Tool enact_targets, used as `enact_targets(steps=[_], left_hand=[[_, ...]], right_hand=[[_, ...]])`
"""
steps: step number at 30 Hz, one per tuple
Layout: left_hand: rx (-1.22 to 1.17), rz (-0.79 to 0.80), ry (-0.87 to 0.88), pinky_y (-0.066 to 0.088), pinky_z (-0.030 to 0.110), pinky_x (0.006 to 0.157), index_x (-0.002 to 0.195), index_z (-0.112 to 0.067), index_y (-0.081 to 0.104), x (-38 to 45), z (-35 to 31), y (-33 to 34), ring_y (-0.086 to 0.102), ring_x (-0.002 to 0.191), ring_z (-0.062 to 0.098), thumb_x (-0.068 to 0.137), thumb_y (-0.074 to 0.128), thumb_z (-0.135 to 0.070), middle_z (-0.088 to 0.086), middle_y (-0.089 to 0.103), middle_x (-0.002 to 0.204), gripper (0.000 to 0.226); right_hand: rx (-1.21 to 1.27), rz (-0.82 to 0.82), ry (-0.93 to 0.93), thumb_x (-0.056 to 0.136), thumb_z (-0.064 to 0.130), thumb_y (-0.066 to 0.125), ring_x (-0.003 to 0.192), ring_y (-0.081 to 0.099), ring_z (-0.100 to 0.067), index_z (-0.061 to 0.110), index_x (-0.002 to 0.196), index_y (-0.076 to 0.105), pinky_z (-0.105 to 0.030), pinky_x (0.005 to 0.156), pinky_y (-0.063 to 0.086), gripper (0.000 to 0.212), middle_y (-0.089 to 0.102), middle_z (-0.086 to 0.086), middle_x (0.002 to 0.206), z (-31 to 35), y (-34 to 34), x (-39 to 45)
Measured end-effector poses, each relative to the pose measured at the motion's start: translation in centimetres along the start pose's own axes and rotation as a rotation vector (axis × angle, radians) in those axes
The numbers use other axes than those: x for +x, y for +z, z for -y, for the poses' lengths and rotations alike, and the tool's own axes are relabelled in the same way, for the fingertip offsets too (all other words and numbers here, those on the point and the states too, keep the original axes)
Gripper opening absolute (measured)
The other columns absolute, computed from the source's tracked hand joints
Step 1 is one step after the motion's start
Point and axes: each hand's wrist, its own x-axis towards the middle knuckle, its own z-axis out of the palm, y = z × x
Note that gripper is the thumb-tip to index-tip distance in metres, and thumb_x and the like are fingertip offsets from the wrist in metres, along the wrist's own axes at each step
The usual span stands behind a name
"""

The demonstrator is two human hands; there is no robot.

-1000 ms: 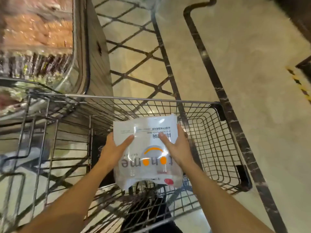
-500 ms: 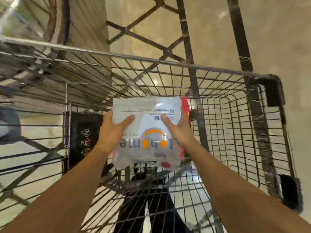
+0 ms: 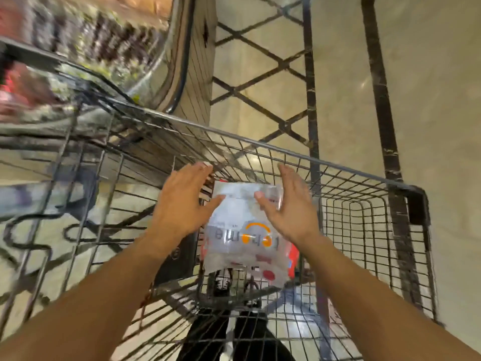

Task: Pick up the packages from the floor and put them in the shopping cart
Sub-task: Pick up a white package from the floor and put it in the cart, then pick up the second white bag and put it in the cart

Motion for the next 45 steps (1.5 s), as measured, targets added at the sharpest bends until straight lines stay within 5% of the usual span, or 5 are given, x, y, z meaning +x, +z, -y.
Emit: enact_targets(steps=[7,17,21,31,45], left_hand=[[0.321,-0.281,-0.012,0.037,0.058,0.118,0.150,-0.012,0.057,-7.6,2.6,-17.1,0.051,0.142,0.039,0.092,0.038,-0.074,0.018,0.055,0.154,0.087],[0.312,-0.710,-0.586,0.034,0.051,0.122,0.150,-0.016,0.059,-34.1,11.9,-32.9,0.047,0.145,0.035,0.082,0.037,-0.080,0.015,0.054,0.156,0.096],[0.334,-0.881,-0.733,0.040,0.052,0.114,0.144,-0.016,0.064,-45.4,17.3,-35.3,0.053,0.139,0.038,0.086,0.045,-0.076,0.018,0.057,0.151,0.086],[0.344,-0.969,-1.000,0.038,0.054,0.117,0.150,-0.016,0.057,-69.2,30.9,-38.6,0.048,0.143,0.037,0.090,0.064,-0.067,0.015,0.054,0.155,0.079],[0.387,-0.900,-1.222,0.039,0.050,0.119,0.156,-0.015,0.048,-81.6,50.5,-40.4,0.049,0.143,0.031,0.094,0.054,-0.070,0.012,0.055,0.154,0.083]], right_hand=[[-0.319,0.024,-0.438,0.100,0.065,0.050,0.153,0.036,-0.030,0.023,0.165,0.034,-0.049,0.114,0.043,0.079,0.038,-0.004,0.168,13.4,-6.9,0.3],[-0.470,-0.021,-0.973,0.100,0.073,0.041,0.158,0.028,-0.028,0.031,0.168,0.022,-0.051,0.119,0.039,0.082,0.029,0.000,0.173,41.9,-8.3,-8.4],[-0.387,-0.064,-1.164,0.098,0.073,0.044,0.147,0.043,-0.031,0.027,0.162,0.038,-0.050,0.111,0.047,0.079,0.046,-0.002,0.162,52.1,-4.1,-16.9],[-0.359,0.029,-1.416,0.099,0.074,0.038,0.155,0.033,-0.030,0.029,0.167,0.027,-0.055,0.117,0.041,0.082,0.036,-0.001,0.169,70.4,11.1,-36.1],[-0.325,0.155,-1.584,0.097,0.075,0.044,0.150,0.040,-0.029,0.030,0.163,0.033,-0.050,0.112,0.043,0.081,0.041,0.001,0.166,90.4,32.4,-44.5]])
